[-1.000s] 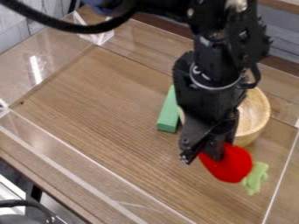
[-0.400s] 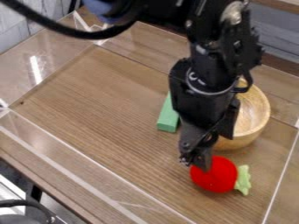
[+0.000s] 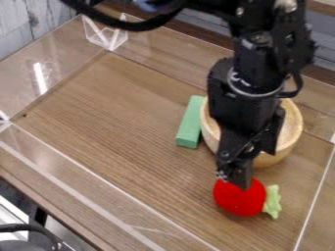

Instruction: Move the red object to the right side of the table

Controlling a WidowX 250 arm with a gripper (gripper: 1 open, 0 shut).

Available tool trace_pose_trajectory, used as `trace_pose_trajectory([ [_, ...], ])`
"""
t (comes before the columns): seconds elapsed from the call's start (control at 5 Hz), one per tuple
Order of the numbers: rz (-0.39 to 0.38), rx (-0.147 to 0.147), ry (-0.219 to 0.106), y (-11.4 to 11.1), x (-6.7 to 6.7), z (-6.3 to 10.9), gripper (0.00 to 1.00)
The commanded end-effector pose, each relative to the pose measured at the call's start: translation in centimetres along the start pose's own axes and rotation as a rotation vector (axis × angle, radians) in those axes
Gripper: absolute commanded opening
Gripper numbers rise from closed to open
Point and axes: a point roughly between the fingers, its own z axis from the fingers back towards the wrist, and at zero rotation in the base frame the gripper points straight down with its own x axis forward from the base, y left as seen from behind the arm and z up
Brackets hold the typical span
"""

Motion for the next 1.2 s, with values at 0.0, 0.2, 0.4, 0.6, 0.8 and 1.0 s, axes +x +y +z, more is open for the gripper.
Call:
trace_pose_trajectory([
  [0.0,0.063,-0.043,0.004,-1.2,-0.4,0.6,1.00],
  [0.2,0.116,-0.046,0.000,-1.5,-0.3,0.3,1.00],
  [0.4,0.191,-0.048,-0.005,-1.7,0.3,0.3,1.00],
  [0.6,0.259,-0.050,-0.012,-1.7,0.8,0.3,1.00],
  [0.8,0.340,-0.049,-0.022,-1.4,0.5,-0.4,1.00],
  [1.0,0.417,-0.049,-0.033,-1.0,0.2,-1.1,1.00],
])
